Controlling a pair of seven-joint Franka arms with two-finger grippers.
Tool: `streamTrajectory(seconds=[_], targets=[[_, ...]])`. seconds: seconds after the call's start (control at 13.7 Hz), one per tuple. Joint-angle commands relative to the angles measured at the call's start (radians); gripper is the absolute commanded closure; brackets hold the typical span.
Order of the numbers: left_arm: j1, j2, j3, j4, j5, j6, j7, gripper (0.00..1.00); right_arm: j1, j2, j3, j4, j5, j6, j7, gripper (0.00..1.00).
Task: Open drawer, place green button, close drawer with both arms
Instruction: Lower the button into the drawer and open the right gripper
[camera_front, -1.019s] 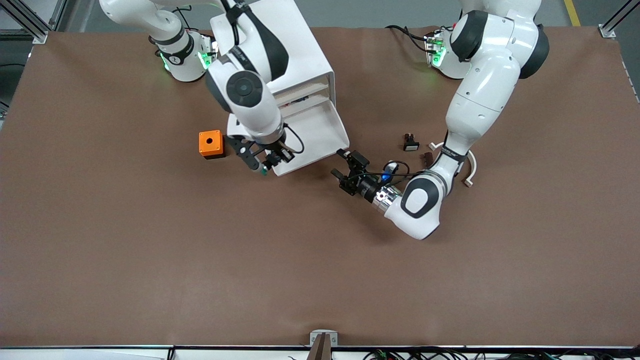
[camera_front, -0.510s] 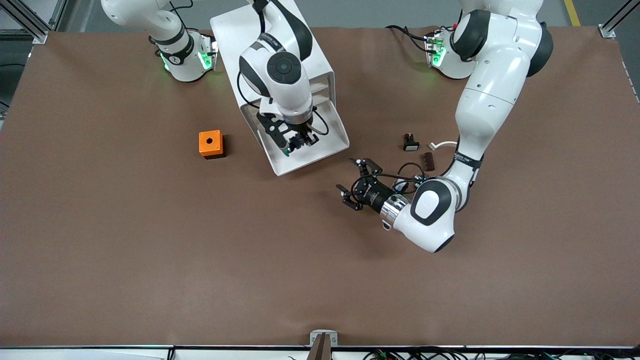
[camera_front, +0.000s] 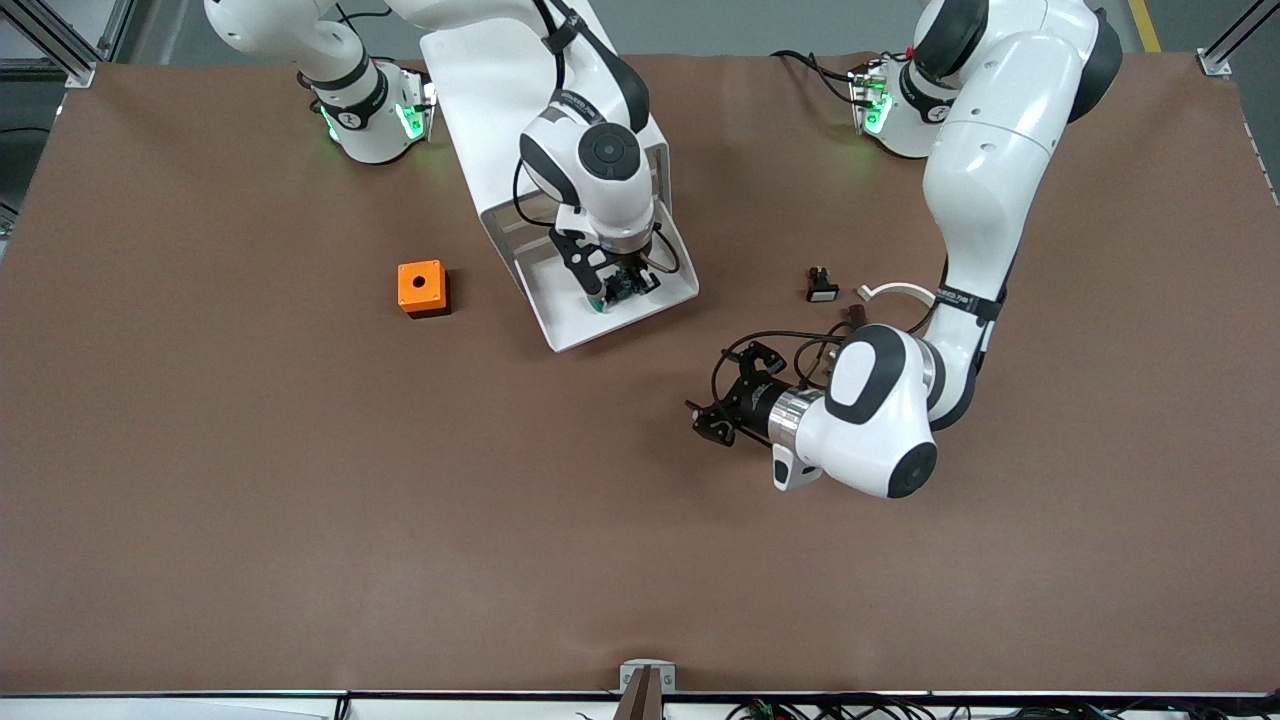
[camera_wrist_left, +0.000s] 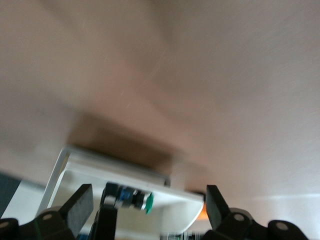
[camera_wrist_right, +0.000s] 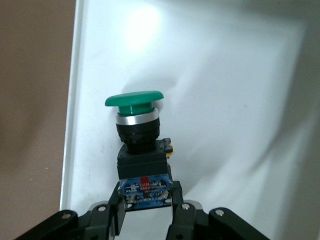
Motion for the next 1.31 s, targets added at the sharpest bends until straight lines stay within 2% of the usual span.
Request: streamTrajectory(seconds=[0.0,0.15,0.29,0.44,0.66,0.95,1.24], targets=[[-0.037,-0.040,0.010,-0.017,0.149,0.099,0.022,0.01,0.010,0.003,-0.012,0.028,0.018,-0.013,0.027,0.00],[-0.055,-0.051,0.010,-0.019,0.235,0.149,0.022,0.01,-0.010,0.002,-0.015,0.064,0.018,-0.049,0.013,0.00],[-0.057,-0.063,0.004,-0.019,0.292,0.186,0.025,0.01,-0.064,0.002,-0.015,0.148,0.017,-0.167,-0.047,0.00],[-0.086,-0.074,0.001,-0.022,0.396,0.212,0.033,0.01,-0.133,0.000,-0.015,0.230,0.018,-0.281,-0.181,0.00],[-0.138,-0.072,0.003,-0.028,0.505,0.229,0.018,0.01,-0.245,-0.030,-0.023,0.295,0.012,-0.457,-0.590,0.00],[-0.203,-0.066,0.003,-0.048,0.613,0.306,-0.027,0.01,-0.475,-0.127,-0.026,0.296,0.001,-0.585,-1.085,0.00],[-0.270,-0.058,0.004,-0.057,0.633,0.308,-0.039,0.01,-0.676,-0.219,-0.024,0.295,-0.105,-0.683,-1.488,0.00]])
